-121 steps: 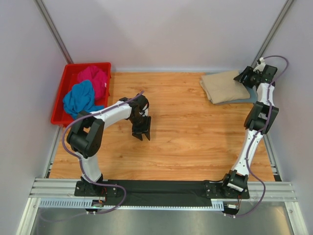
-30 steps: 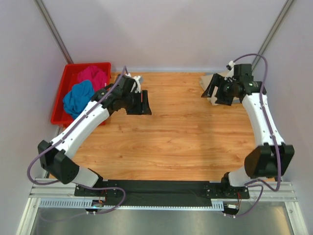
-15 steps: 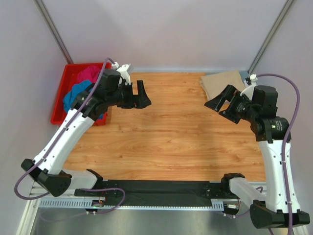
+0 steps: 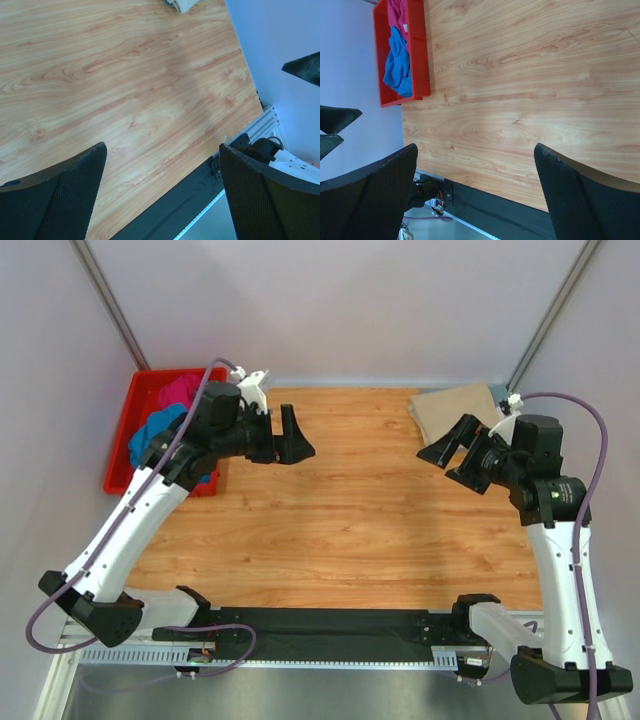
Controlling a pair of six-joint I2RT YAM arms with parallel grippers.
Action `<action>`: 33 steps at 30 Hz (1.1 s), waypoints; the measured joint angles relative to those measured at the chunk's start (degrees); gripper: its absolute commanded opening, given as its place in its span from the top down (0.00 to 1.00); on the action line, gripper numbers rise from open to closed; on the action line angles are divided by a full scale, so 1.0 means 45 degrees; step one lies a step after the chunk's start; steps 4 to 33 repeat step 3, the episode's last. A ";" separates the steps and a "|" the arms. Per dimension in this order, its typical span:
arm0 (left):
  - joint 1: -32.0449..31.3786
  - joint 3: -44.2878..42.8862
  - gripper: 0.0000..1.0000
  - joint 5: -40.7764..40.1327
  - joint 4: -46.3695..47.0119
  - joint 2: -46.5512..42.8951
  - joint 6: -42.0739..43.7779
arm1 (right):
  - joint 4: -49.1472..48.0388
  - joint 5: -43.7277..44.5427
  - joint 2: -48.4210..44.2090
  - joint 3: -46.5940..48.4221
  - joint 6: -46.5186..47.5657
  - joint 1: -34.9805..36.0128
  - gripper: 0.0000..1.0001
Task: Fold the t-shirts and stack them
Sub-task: Neatly place the folded tshirt to the corner
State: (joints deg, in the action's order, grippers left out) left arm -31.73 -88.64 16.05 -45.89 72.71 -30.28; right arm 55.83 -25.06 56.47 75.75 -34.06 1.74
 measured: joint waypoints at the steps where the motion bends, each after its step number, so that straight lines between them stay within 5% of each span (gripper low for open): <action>1: 0.0000 0.0024 0.01 0.0019 0.0005 0.0000 0.0000 | -0.0029 -0.0010 0.0000 -0.0015 0.0000 0.0005 0.00; 33: 0.0000 0.0073 0.01 0.0034 0.0015 0.0000 0.0005 | -0.0097 -0.0029 0.0000 -0.0063 0.0000 0.0000 0.00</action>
